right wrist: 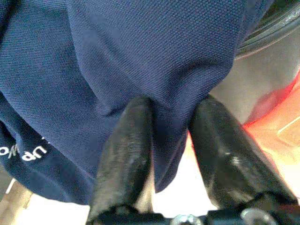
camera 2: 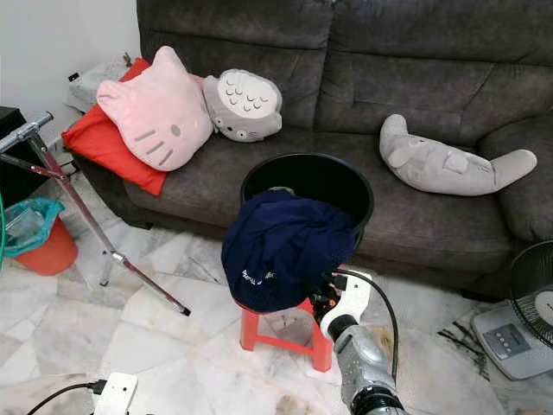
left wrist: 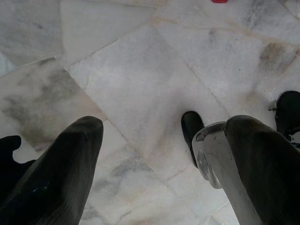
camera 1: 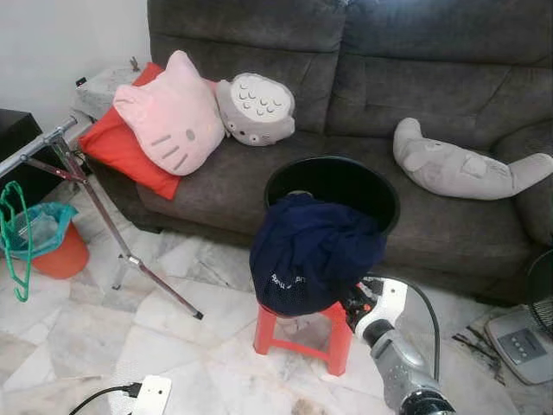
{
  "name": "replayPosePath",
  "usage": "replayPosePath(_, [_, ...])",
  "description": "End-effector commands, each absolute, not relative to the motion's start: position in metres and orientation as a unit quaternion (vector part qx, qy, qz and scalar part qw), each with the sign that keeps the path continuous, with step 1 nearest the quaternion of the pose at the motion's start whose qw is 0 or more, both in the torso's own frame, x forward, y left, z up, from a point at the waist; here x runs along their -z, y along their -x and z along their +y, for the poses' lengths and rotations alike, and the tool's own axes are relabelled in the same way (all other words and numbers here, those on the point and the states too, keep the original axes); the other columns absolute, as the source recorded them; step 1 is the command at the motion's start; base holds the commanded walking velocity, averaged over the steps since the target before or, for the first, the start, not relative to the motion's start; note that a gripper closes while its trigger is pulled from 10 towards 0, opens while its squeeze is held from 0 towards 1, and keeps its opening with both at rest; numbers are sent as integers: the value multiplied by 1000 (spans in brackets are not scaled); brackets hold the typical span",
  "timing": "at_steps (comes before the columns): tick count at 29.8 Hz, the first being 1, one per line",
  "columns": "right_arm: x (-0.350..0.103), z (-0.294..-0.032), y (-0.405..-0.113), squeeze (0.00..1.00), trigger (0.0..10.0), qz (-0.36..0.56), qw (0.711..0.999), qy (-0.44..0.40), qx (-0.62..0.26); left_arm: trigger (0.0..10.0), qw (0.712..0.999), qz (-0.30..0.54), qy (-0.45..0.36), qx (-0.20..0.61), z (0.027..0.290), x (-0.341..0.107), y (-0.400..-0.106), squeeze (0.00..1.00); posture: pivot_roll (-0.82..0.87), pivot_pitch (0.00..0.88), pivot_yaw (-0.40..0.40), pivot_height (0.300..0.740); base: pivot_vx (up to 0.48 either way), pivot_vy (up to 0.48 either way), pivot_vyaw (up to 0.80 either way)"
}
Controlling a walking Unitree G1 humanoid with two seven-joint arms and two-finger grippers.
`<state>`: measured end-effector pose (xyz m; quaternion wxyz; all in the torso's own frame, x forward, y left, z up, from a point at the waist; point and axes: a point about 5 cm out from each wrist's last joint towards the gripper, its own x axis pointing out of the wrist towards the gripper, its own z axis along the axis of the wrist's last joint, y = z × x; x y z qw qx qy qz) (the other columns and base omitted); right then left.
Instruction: Hang hanger
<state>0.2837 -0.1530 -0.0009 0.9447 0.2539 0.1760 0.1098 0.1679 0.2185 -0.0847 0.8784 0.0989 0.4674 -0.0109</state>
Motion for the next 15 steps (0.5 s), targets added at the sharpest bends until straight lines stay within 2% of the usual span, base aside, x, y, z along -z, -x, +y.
replayPosePath(1, [0,-150,-285,0,0,174,945,-253,-115,10000,874,474,-109,9,223,86,-163,0,24,0,24,740,0,0,0])
replayPosePath(10, [-7,-146,-290,0,0,154,948,-250,-124,10000,873,475,-113,13,222,86,-163,0,26,0,24,740,0,0,0])
replayPosePath(15, [-26,-139,-302,0,0,108,954,-238,-149,10000,872,475,-114,15,222,86,-163,0,26,0,24,740,0,0,0])
